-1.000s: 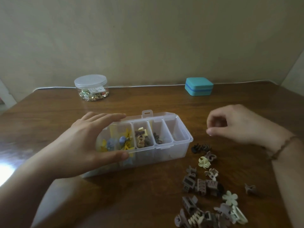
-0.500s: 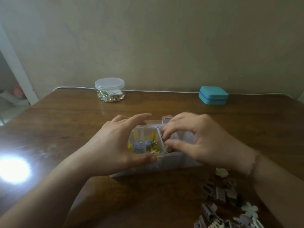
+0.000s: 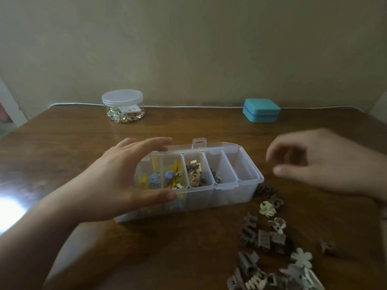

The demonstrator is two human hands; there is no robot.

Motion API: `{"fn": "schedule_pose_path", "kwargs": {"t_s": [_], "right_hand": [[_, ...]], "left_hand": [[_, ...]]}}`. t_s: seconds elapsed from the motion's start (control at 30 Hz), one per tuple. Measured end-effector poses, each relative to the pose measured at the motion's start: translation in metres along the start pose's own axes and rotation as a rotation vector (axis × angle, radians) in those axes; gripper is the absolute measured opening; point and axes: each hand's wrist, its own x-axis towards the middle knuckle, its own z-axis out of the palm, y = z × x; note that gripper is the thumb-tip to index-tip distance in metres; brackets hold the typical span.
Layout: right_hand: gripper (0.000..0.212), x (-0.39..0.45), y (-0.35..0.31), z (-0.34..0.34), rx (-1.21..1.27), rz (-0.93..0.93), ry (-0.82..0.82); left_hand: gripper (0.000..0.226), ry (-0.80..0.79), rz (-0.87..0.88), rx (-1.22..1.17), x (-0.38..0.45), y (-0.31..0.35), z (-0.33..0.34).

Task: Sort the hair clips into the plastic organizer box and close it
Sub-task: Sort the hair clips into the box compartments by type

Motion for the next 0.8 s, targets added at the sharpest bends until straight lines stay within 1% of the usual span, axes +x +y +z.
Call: {"fn": "schedule_pose_path", "kwargs": {"t_s": [0.03,0.07,0.1,0.17,0.27,0.33,0.4,0.47,0.5,0.53,0.57,0.6,0.67,0.73,0.8], "right_hand": [[0.022,0.003,0.003,0.004,-0.102,0.072,-0.214],[0.029,0.006,0.004,0.008,-0.163,0.117,-0.355],[0.032,0.01,0.005,0.011,-0.155,0.138,-0.416],[0.026,0.015,0.004,0.017,-0.078,0.133,-0.404],[0.019,0.017,0.008,0.018,-0.084,0.122,-0.371],[0.019,0.015,0.012,0.014,-0.092,0.122,-0.312],[0.02,0.014,0.016,0.008,-0.034,0.105,-0.16],[0.022,0.015,0.012,0.007,0.098,0.025,0.118],[0.021,0.016,0.005,0.01,0.218,-0.031,0.267],[0.019,0.017,-0.004,0.015,0.358,-0.078,0.387],[0.017,0.018,-0.015,0.021,0.487,-0.108,0.463],[0.016,0.018,-0.026,0.029,0.567,-0.136,0.498],[0.015,0.019,-0.045,0.044,0.578,-0.211,0.487],[0.016,0.019,-0.054,0.055,0.489,-0.26,0.416],[0.019,0.019,-0.05,0.057,0.357,-0.249,0.367]], "left_hand": [[0.098,0.002,0.003,-0.005,0.0,-0.001,-0.001],[0.099,0.002,0.006,-0.008,0.0,-0.003,-0.002],[0.099,0.0,0.007,-0.009,0.0,-0.004,-0.002],[0.097,0.004,0.009,-0.013,0.0,-0.005,-0.004],[0.096,0.011,0.023,-0.007,0.0,-0.005,-0.004],[0.096,0.01,0.029,-0.007,0.0,-0.004,-0.003],[0.095,0.009,0.03,-0.006,0.0,-0.005,-0.003],[0.094,0.006,0.031,-0.004,0.0,-0.005,-0.003],[0.094,0.004,0.033,-0.001,0.0,-0.004,-0.003],[0.093,0.003,0.033,-0.001,0.0,-0.005,-0.003],[0.094,0.002,0.032,-0.002,0.0,-0.005,-0.003],[0.094,0.003,0.03,-0.005,0.0,-0.005,-0.003],[0.094,0.008,0.028,-0.007,-0.001,-0.007,-0.003],[0.094,0.006,0.029,-0.004,-0.001,-0.007,-0.003],[0.094,0.001,0.022,-0.007,-0.001,-0.007,-0.003]]}}
